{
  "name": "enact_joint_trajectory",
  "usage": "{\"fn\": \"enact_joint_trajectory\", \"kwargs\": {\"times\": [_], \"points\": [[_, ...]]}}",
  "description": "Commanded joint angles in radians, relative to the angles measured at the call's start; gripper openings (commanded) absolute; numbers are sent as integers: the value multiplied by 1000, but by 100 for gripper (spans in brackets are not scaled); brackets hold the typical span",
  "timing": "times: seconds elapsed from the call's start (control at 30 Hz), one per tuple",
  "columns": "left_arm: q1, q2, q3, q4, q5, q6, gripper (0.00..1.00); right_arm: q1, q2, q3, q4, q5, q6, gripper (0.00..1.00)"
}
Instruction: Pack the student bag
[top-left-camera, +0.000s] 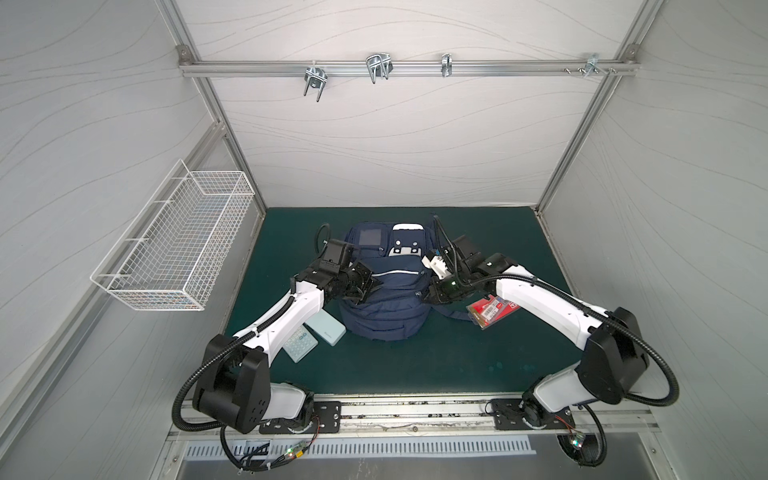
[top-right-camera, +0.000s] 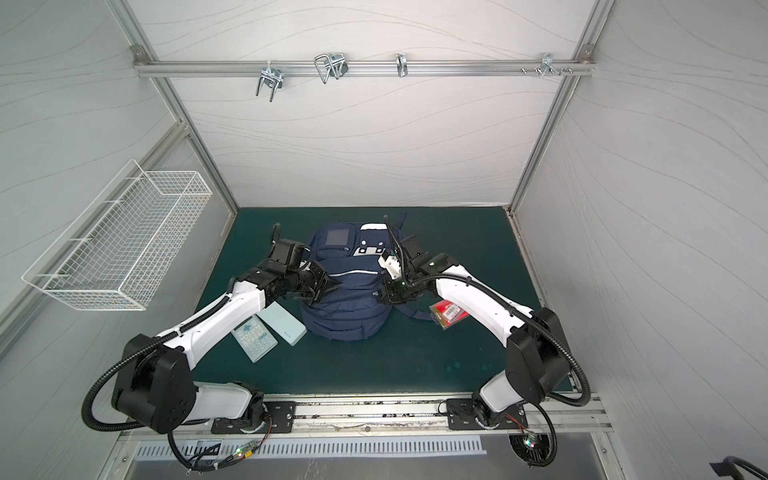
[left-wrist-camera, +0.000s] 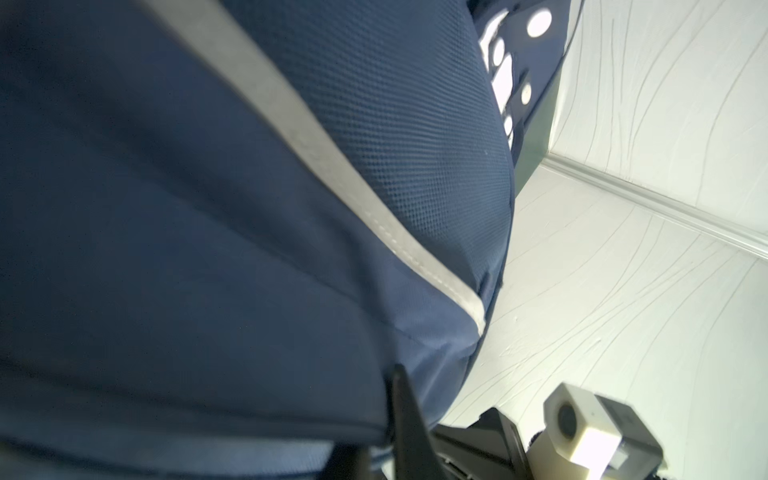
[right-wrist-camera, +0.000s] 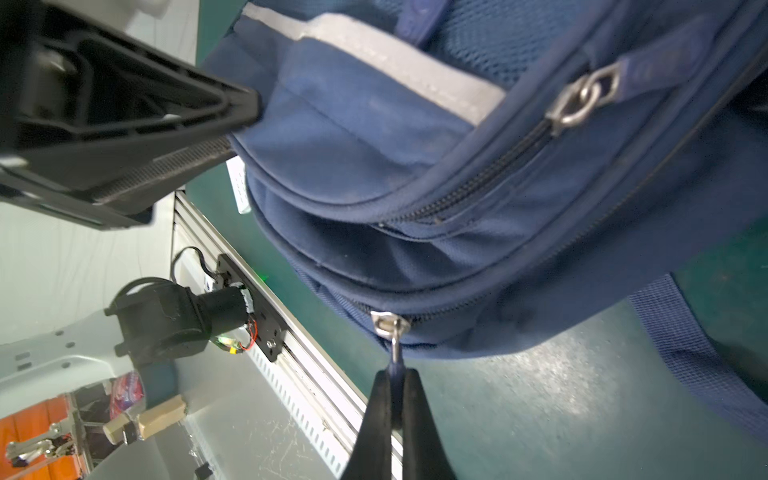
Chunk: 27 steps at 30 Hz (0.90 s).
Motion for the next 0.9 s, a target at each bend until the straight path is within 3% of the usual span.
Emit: {"fn": "enact_joint_trajectory", "kwargs": {"times": [0.0,0.2,0.4,0.47,0.57,0.63,0.87], "points": [[33,28,48,-27,10,71,39,4,-7,11,-112,24,-63,0],[121,0,20,-158,-3,175,56,27,17,15,-97,47,-61,0],[151,62,16,-101,44,175,53,56,39,25,-104,64,-73,0],[159,86,22,-67,44,165,47,59,36,21,-103,69,-73,0],[167,137,43,-30,51,166,27,63,37,16,-98,69,-77,0],[166,173,61,-24,75,169,0,69,41,18,-92,67,-85,0],[167,108,3,45,75,74,0,209,151,88,-65,86,-105,0]]}}
